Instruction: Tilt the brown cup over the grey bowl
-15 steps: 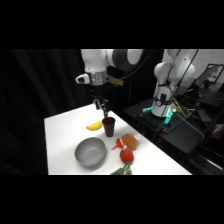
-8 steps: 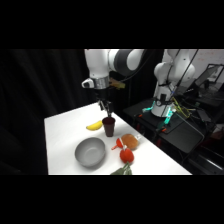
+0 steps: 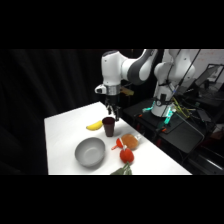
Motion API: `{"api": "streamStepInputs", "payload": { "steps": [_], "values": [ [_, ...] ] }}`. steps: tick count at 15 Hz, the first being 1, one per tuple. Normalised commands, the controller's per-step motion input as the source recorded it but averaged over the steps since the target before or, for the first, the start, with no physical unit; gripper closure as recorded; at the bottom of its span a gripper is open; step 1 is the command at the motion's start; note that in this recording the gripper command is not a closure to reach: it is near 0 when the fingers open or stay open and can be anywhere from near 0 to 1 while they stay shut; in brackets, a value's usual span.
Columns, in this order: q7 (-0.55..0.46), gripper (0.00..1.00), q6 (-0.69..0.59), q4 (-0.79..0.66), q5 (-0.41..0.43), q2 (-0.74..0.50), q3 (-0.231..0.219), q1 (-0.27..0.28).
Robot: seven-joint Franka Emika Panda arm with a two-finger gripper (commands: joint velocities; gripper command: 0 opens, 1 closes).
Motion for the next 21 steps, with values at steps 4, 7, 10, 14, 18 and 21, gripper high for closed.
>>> {"api": "streamStepInputs", "payload": {
  "steps": [4, 7, 10, 14, 18, 21],
  "values": [
    [-0.42, 0.0, 0.65, -0.17, 0.452, 0.06, 0.057, 0.047],
    [-0.48, 0.0, 0.47, 0.09, 0.495, 0.28, 0.116, 0.021],
    [-0.38, 0.0, 0.24, 0.21, 0.333, 0.32, 0.17, -0.113],
    [-0.17, 1.0, 0.14, 0.18, 0.037, 0.23, 0.133, -0.172],
    [-0.01, 1.0, 0.13, 0.08, -0.115, 0.08, 0.09, -0.112],
    [0.09, 0.49, 0.16, 0.02, -0.194, 0.03, 0.045, -0.044]
  ]
}}
